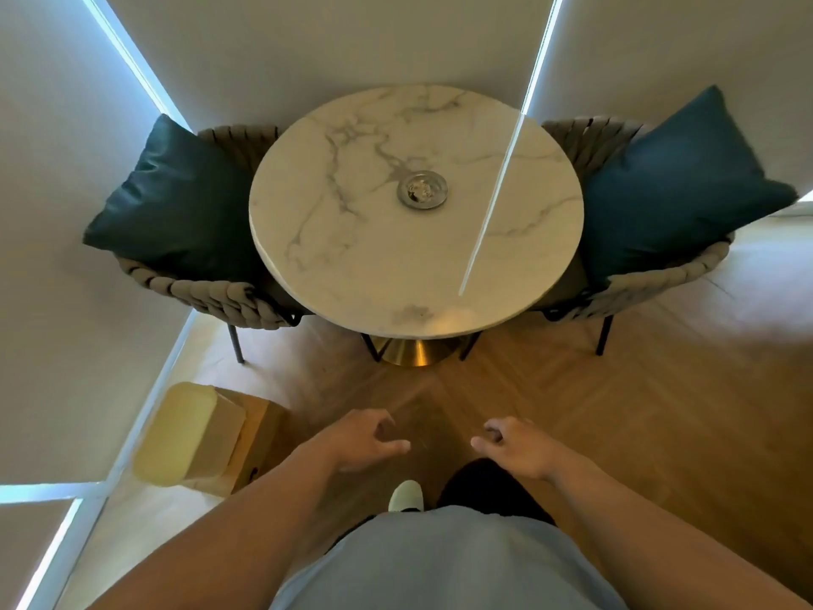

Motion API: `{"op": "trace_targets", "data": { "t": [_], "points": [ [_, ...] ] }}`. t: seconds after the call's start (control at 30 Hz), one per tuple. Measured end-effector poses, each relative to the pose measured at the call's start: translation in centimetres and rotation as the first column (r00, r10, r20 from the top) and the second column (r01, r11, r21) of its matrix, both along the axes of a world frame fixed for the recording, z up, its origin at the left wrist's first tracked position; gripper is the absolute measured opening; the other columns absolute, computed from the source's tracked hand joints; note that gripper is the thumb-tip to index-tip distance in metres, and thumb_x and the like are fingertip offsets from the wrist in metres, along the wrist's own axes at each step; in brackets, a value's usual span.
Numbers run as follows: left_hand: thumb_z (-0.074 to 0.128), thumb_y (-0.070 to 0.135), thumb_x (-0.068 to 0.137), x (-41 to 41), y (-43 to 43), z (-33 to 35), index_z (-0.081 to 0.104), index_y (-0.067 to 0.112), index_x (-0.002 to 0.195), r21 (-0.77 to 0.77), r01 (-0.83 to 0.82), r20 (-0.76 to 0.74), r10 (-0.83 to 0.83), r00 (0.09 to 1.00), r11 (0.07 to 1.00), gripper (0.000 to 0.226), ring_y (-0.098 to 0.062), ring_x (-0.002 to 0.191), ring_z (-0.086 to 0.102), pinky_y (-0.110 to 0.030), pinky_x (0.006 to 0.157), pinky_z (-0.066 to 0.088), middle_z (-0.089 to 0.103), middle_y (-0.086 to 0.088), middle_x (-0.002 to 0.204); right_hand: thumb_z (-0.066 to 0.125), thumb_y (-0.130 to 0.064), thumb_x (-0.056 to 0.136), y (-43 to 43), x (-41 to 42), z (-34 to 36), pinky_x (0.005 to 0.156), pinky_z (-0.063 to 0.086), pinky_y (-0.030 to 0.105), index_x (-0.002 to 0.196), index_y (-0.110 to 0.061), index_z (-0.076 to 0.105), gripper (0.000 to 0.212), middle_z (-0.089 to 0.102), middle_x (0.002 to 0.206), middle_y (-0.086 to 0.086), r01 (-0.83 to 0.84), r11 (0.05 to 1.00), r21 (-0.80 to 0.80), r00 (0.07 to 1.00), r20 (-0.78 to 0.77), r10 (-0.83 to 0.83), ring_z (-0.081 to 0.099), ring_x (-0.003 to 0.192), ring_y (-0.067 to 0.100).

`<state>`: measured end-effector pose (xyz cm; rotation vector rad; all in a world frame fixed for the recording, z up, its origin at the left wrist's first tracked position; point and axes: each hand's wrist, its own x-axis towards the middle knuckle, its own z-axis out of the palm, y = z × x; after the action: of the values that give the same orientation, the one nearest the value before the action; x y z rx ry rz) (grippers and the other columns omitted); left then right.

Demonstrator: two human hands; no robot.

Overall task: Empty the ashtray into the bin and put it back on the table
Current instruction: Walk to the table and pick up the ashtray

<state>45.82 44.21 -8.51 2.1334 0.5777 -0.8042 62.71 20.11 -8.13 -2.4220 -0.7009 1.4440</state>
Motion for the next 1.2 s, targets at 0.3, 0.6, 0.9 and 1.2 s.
{"op": "trace_targets", "data": {
  "t": [0.3,0.6,0.9,1.2],
  "points": [
    [0.058,0.071,0.08,7.3,5.4,0.1,0.052,0.027,0.132,-0.006,0.021,-0.003,-0.021,1.0,1.0,0.068,-0.013,0.11,0.059,-0.037,0.099,0.051,0.06,0.003,0.128,0.048,-0.062,0.092,5.9,7.5,0.3,0.101,0.044,0.034,0.147,-0.014,0.041,0.074,0.055,0.138,0.006,-0.041,0.999,0.003,0.999,0.001,0.041,0.048,0.13,0.024],
    [0.058,0.072,0.079,15.1,10.3,-0.1,0.056,0.028,0.125,0.012,-0.066,0.003,0.066,0.998,0.998,0.064,-0.012,0.104,0.059,-0.034,0.097,0.051,0.063,0.003,0.123,0.051,-0.057,0.092,11.3,16.2,0.7,0.084,0.047,0.032,0.122,-0.015,0.059,0.052,0.06,0.111,0.001,-0.144,0.989,0.025,0.989,-0.009,0.145,0.059,0.105,0.023],
    [0.061,0.069,0.081,22.5,13.2,0.6,0.055,0.024,0.128,0.001,-0.136,-0.05,0.136,0.989,0.991,0.065,-0.015,0.107,0.059,-0.036,0.098,0.049,0.061,0.002,0.125,0.049,-0.06,0.093,17.2,24.5,1.6,0.107,0.041,0.035,0.149,-0.012,0.038,0.075,0.05,0.146,0.011,-0.254,0.967,0.003,0.967,-0.022,0.254,0.05,0.13,0.025],
    [0.065,0.064,0.081,29.1,18.2,1.2,0.056,0.022,0.128,0.011,-0.177,-0.016,0.177,0.984,0.984,0.064,-0.016,0.106,0.06,-0.032,0.094,0.048,0.061,0.001,0.122,0.051,-0.061,0.091,22.0,31.4,1.5,0.1,0.041,0.033,0.145,-0.014,0.044,0.072,0.057,0.138,0.009,-0.235,0.972,0.027,0.971,0.046,0.233,0.055,0.124,0.024]
  ]
}}
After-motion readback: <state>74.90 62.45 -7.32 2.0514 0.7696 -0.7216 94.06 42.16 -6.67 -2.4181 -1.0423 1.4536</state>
